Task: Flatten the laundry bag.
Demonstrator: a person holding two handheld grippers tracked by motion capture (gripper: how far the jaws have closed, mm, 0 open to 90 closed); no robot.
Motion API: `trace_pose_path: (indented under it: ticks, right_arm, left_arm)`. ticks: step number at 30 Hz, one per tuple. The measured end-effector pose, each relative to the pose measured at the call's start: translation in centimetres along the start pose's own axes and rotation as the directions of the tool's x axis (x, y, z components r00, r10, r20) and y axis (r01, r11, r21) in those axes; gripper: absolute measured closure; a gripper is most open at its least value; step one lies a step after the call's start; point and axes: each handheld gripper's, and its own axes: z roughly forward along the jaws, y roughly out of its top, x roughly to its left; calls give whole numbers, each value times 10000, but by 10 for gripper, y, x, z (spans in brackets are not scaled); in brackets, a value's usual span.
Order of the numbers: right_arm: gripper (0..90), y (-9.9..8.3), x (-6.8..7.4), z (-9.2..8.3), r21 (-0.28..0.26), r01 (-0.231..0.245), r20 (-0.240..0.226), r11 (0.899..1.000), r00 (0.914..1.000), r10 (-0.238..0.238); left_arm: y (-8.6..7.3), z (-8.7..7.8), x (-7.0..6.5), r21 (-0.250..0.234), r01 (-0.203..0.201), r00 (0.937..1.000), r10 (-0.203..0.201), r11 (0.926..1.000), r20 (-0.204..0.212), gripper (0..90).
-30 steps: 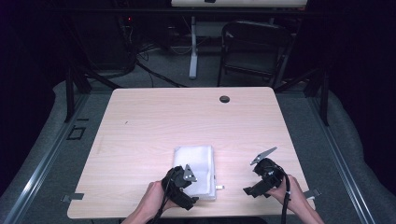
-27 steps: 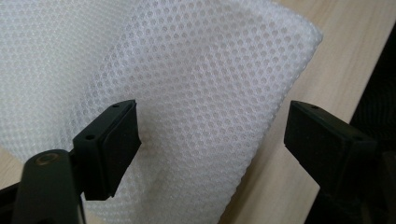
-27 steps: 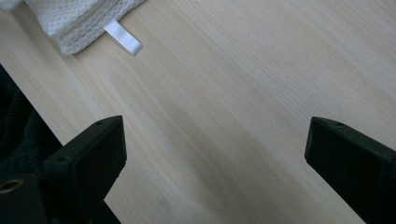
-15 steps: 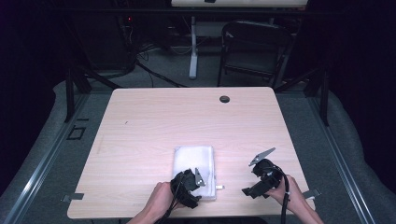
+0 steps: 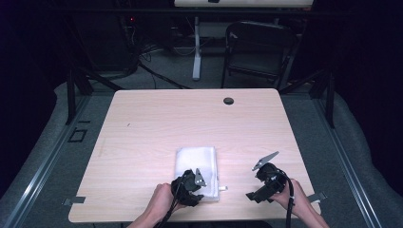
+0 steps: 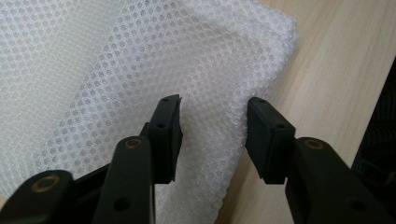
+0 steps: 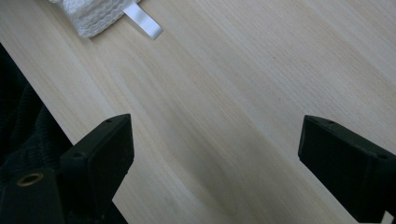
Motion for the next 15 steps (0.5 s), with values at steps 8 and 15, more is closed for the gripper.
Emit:
trace_pose_path:
  ticks: [8, 15]
  right_arm:
    - [126, -1, 3, 0, -57, 8, -17, 10000, 10000, -8]
    - [137, 1, 5, 3, -12, 105, -27, 9999, 9999, -105]
  left_arm:
    - [-2, 0, 5, -80, 120, 9998, -119, 9999, 140, 694]
    - [-2, 0, 7, -140, 154, 9994, -149, 9998, 323, 815]
